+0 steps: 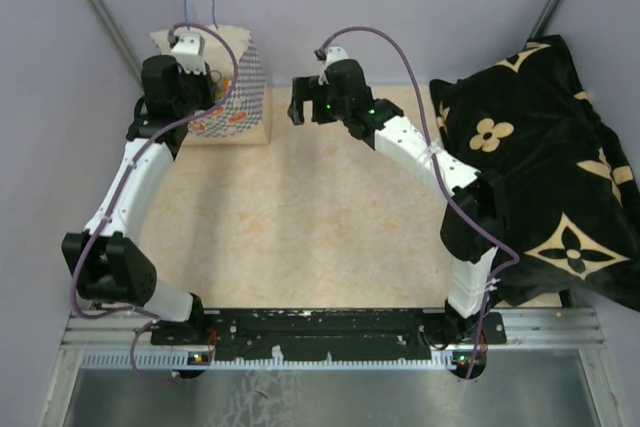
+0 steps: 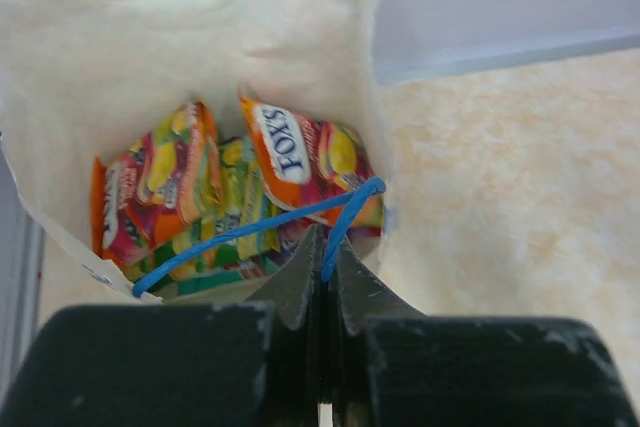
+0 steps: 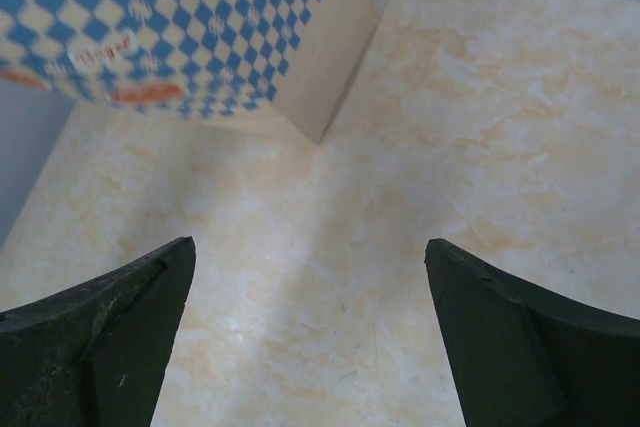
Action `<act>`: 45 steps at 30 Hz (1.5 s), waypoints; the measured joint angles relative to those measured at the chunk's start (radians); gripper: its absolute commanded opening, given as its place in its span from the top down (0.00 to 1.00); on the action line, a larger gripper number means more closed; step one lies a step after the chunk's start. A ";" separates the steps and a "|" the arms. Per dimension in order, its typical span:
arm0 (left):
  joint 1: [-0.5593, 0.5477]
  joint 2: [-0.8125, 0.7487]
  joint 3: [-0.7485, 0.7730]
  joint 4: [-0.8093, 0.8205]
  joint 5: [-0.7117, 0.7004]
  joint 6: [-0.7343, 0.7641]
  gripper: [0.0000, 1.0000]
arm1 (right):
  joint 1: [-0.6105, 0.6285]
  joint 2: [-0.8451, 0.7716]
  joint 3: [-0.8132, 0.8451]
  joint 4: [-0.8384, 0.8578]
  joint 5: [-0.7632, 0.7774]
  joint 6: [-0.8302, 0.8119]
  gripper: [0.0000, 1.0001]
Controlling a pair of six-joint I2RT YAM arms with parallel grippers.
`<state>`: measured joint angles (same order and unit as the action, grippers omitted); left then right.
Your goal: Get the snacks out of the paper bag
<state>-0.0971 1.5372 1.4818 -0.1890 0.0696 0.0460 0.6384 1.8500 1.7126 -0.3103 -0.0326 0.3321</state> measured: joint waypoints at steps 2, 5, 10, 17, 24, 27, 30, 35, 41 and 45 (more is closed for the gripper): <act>-0.029 -0.069 -0.076 0.010 0.013 -0.011 1.00 | 0.000 0.027 0.074 -0.006 0.021 0.018 0.01; -0.071 -0.142 -0.146 0.010 0.027 -0.020 1.00 | 0.001 0.061 0.172 -0.016 0.050 0.038 0.01; -0.105 -0.266 -0.224 0.001 0.071 -0.034 1.00 | 0.002 0.076 0.240 -0.029 0.075 0.046 0.01; -0.106 -0.463 -0.310 -0.066 0.061 -0.034 0.79 | 0.005 0.094 0.241 -0.030 0.072 0.042 0.01; -0.110 -0.513 -0.313 -0.083 -0.047 0.012 0.75 | 0.008 0.109 0.243 -0.033 0.020 -0.007 0.01; -0.110 -0.547 -0.348 -0.096 -0.109 0.019 0.31 | 0.007 0.118 0.284 -0.066 -0.022 -0.076 0.01; -0.110 -0.609 -0.388 -0.114 -0.179 0.019 0.11 | 0.008 0.148 0.373 -0.119 -0.091 -0.153 0.01; -0.110 -0.693 -0.407 -0.126 -0.267 0.003 0.05 | 0.008 0.241 0.602 -0.230 -0.246 -0.263 0.08; -0.110 -0.739 -0.417 -0.131 -0.342 -0.019 0.00 | 0.012 0.312 0.696 -0.306 -0.376 -0.326 0.20; -0.110 -0.749 -0.418 -0.155 -0.412 -0.045 0.00 | 0.026 0.377 0.767 -0.351 -0.387 -0.374 0.39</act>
<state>-0.2070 0.7883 1.0641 -0.3439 -0.3420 0.0006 0.6647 2.2269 2.4794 -0.6609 -0.4194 -0.0418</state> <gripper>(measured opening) 0.998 0.750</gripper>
